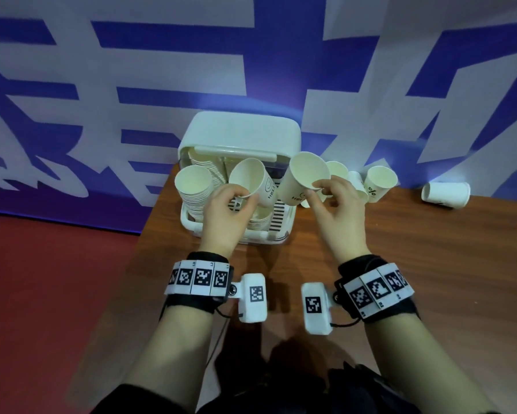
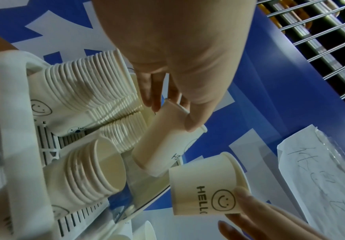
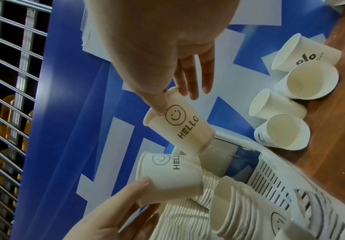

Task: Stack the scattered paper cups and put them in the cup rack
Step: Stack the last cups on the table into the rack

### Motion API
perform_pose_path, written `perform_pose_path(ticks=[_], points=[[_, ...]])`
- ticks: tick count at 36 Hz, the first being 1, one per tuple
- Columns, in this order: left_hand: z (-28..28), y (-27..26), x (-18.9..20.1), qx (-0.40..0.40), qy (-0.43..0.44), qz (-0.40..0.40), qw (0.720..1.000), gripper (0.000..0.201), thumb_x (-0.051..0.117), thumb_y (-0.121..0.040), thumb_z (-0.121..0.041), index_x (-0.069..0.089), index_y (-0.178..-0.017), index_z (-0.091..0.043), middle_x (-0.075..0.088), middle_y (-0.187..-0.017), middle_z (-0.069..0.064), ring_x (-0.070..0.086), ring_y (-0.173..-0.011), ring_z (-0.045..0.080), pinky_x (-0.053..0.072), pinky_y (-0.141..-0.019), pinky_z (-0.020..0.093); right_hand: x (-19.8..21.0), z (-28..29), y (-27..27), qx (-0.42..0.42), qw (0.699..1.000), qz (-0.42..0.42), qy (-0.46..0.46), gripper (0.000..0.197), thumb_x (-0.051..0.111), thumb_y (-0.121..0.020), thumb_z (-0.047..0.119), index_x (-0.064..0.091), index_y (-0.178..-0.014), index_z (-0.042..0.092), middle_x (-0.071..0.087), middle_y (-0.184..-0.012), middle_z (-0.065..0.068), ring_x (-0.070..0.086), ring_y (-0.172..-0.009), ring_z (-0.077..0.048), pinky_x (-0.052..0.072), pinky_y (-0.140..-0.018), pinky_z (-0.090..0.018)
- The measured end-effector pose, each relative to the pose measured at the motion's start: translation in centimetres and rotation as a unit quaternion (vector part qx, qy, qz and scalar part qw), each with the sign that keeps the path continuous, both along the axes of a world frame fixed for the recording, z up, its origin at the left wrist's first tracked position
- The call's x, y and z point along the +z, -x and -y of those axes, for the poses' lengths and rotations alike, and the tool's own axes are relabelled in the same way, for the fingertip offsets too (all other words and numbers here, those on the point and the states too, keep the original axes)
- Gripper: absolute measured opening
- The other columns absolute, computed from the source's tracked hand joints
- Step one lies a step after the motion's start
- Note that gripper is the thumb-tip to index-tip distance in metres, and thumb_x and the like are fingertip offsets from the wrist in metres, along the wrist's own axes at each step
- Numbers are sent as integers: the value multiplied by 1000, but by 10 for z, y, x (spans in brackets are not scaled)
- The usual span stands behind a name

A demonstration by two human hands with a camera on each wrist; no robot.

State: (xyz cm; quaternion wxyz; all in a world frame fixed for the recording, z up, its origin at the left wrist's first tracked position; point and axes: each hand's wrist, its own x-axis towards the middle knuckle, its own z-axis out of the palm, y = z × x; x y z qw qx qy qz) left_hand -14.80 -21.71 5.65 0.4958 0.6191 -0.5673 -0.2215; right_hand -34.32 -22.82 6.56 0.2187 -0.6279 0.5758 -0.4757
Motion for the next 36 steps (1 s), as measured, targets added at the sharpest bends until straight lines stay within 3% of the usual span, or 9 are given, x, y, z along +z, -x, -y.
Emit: perform_pose_path(ticks=[9, 12, 14, 23, 25, 30, 34, 36], points=[[17, -17, -8, -32, -5, 105, 994, 8, 71, -82, -16, 65, -82, -10, 59, -88, -2, 56, -91, 21, 44, -83, 32, 1, 7, -17, -24, 999, 16, 34, 14, 65, -88, 27, 66, -97, 16, 60, -105, 2, 53, -94, -5, 43, -79, -23], [21, -21, -14, -58, -12, 150, 987, 11, 70, -82, -18, 64, -79, -9, 61, -85, 1, 55, -90, 23, 40, -80, 30, 1, 8, -21, -25, 998, 38, 38, 14, 65, -88, 28, 65, -97, 18, 61, -107, 2, 55, -97, -9, 48, -82, -30], [23, -23, -19, -75, -30, 162, 983, 13, 69, -83, -21, 63, -79, -11, 61, -85, 1, 54, -91, 23, 42, -81, 35, 2, 8, -25, -20, 998, 47, 38, 13, 66, -88, 28, 65, -97, 19, 61, -108, 2, 56, -99, -12, 49, -85, -35], [26, -24, -34, -121, -82, 206, 968, 18, 67, -83, -22, 67, -83, -4, 64, -93, 11, 53, -96, 28, 42, -84, 41, -9, 9, -40, 44, 999, 11, 26, 19, 66, -85, 27, 67, -96, 12, 60, -108, -1, 56, -104, -13, 48, -89, -39], [28, -24, -37, -134, -95, 215, 963, 16, 69, -82, -22, 67, -83, -5, 64, -94, 11, 54, -96, 29, 43, -85, 42, -12, 10, -42, 60, 998, 3, 12, 18, 65, -86, 27, 67, -96, 13, 60, -109, -1, 53, -108, -9, 47, -91, -34], [30, -25, -42, -145, -110, 199, 963, 15, 71, -81, -18, 68, -90, -6, 63, -102, 8, 55, -100, 24, 44, -88, 39, -17, 12, -45, 77, 997, -28, -5, 15, 67, -86, 22, 67, -96, 11, 58, -108, 3, 47, -104, 3, 33, -88, -4], [26, -28, -44, -124, -107, 138, 977, 21, 74, -79, -16, 67, -97, -7, 62, -108, 4, 56, -102, 19, 44, -89, 32, -21, 16, -44, 79, 995, -61, -11, 23, 63, -86, 30, 67, -97, 10, 58, -111, 1, 46, -107, 1, 27, -87, 1], [24, -29, -44, -113, -102, 110, 982, 21, 74, -80, -15, 65, -99, -9, 60, -109, -1, 54, -103, 13, 40, -90, 24, -21, 18, -44, 86, 993, -75, -15, 21, 64, -87, 28, 66, -97, 10, 59, -111, 0, 45, -105, 1, 30, -83, -3]])
